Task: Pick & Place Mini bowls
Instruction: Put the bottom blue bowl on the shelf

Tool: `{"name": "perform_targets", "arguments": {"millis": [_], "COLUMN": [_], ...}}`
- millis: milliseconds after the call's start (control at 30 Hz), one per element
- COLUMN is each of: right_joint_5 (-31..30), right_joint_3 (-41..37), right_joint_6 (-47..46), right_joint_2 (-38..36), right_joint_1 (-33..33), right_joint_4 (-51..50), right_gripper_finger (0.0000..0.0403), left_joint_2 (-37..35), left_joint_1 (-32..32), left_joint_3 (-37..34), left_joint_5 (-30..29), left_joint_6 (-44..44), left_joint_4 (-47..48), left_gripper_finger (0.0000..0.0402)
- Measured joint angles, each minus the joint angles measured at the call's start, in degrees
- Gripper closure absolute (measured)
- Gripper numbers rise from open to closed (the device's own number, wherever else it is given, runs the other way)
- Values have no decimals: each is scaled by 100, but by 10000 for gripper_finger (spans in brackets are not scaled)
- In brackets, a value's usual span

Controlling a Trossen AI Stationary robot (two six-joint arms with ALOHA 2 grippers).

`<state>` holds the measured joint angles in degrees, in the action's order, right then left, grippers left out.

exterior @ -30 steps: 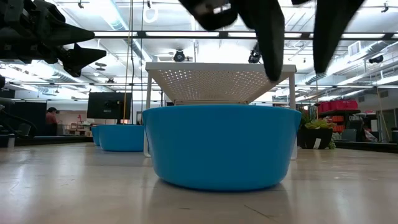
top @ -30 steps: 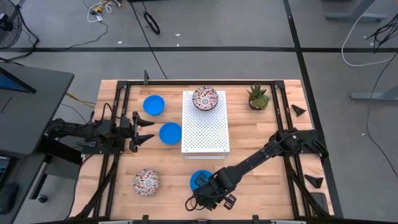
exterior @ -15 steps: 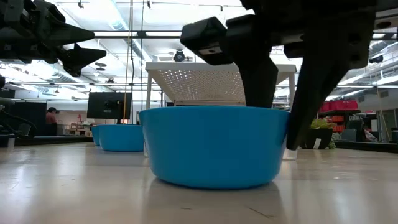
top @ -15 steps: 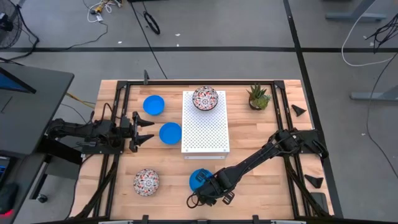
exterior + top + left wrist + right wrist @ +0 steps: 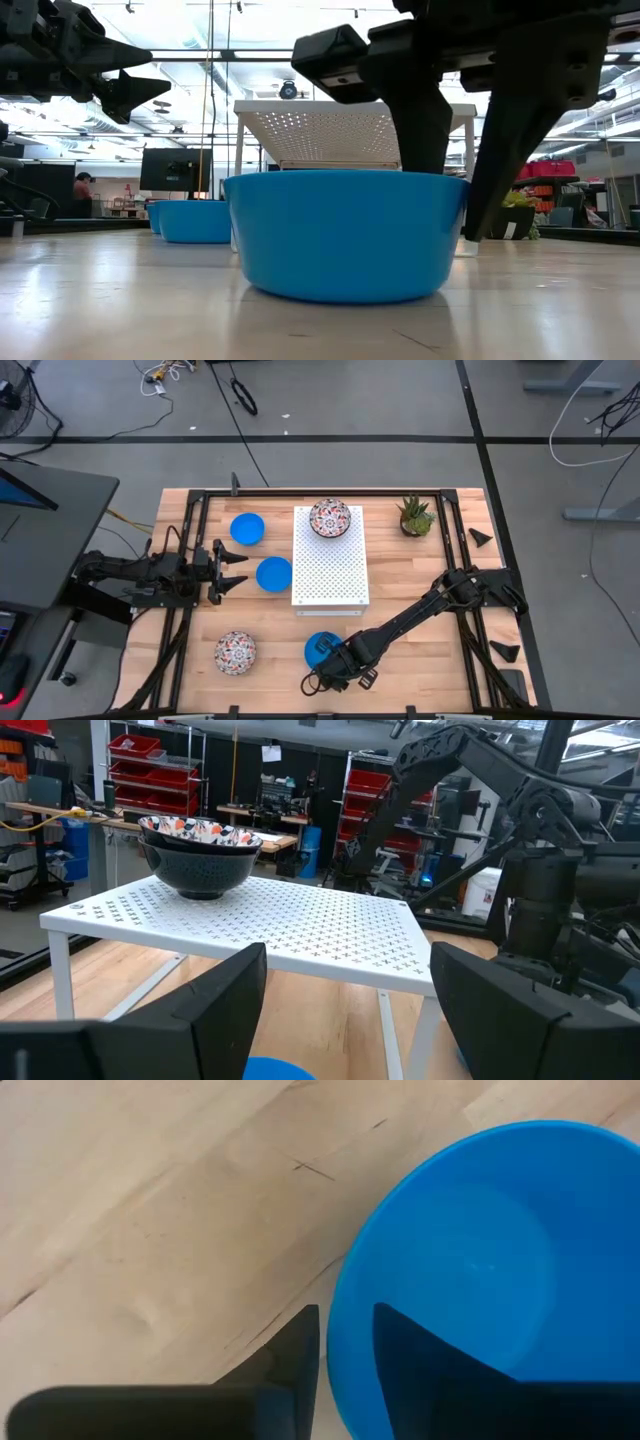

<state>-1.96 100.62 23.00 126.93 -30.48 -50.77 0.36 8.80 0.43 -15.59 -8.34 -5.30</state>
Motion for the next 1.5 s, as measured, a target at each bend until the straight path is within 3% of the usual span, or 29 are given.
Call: {"name": "perform_targets", "arguments": {"millis": [467, 1000, 1500], "right_joint_5": [113, 153, 147], "right_joint_3": [0, 0, 0], "right_joint_6": [6, 474, 594], "right_joint_2": [-35, -621, -1543], "right_joint_1": [-14, -131, -131], "right_joint_4": [-16, -161, -949], "right_gripper_finger": [397, 392, 392], "left_joint_2": [-2, 0, -1], "left_joint_1": [0, 0, 0], "left_joint_3": [-2, -2, -2], "left_joint_5": [0, 0, 0], "left_joint_6": [-2, 0, -2], "left_joint_4": [0, 0, 0], "left_gripper_finger": [113, 113, 113]}}
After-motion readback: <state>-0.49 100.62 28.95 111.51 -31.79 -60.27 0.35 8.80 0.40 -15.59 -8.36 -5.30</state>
